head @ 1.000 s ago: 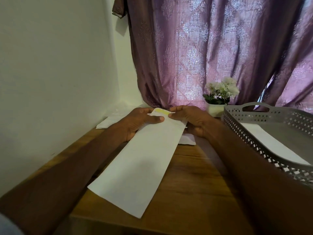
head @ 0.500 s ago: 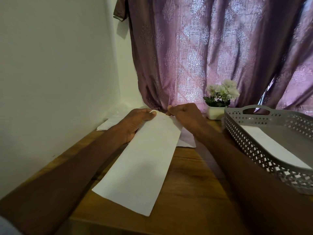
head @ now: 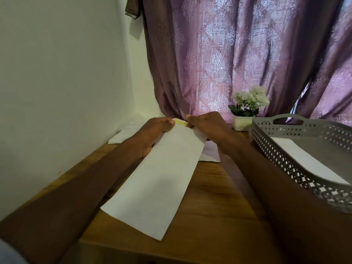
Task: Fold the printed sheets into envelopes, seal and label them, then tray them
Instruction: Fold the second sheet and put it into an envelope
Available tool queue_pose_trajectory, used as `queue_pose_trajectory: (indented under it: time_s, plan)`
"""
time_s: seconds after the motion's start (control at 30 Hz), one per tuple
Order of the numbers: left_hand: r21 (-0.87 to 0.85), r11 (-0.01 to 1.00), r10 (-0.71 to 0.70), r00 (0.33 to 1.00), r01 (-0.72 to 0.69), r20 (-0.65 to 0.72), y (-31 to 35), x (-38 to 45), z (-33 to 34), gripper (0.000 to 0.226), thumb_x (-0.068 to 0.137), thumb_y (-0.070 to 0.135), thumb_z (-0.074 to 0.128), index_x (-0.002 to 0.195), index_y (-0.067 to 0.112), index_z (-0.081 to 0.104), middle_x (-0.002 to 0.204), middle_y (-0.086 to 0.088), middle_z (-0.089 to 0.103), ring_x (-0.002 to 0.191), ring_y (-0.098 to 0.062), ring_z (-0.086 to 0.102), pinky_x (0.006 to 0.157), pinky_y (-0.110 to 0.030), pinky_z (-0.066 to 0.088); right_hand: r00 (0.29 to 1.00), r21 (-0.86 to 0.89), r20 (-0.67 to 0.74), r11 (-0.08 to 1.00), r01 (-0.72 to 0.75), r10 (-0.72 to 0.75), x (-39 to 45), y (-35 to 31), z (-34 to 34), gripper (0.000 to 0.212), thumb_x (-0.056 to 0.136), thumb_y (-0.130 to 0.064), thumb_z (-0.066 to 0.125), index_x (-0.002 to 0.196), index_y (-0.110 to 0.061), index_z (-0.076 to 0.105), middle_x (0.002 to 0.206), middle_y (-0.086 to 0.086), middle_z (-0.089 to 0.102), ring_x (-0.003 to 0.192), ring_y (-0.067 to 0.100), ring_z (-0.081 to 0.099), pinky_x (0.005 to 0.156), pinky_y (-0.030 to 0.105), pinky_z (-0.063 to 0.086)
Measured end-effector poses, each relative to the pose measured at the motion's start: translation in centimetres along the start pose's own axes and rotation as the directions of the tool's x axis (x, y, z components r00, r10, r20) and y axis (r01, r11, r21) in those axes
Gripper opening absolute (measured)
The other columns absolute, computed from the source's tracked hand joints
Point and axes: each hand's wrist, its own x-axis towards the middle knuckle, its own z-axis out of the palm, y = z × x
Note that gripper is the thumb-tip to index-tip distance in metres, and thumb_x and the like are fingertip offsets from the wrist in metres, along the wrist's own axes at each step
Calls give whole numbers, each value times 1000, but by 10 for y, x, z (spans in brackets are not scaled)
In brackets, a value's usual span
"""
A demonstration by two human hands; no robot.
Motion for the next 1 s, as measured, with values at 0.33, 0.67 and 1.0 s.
queue_pose_trajectory:
  time_s: [0.33,0.67,1.0]
  plan:
    - [46,998,-39,989,33,145,-1,0,-5,58,75,29,89,127,14,70,119,-11,76,114,-35,71,108,-52,52,997,55,34,996,-65,63,-4,1,-5,28,86,-39,80,85,-11,81,81,2,76,73,13,69,63,27,59]
    - [73,996,31,988,-43,154,0,1,-4,82,57,51,90,129,18,70,122,-10,75,117,-35,69,109,-53,50,997,-5,10,997,-77,77,-6,-3,-2,37,90,-48,73,88,-12,82,87,3,77,90,24,71,72,34,60]
    - [33,998,44,992,-48,121,3,-6,1,23,97,19,71,120,16,72,115,-11,77,106,-29,74,93,-36,59,993,-56,-15,991,-118,117,-11,-11,-3,43,94,-52,65,94,-12,80,71,-6,66,69,12,60,56,24,46]
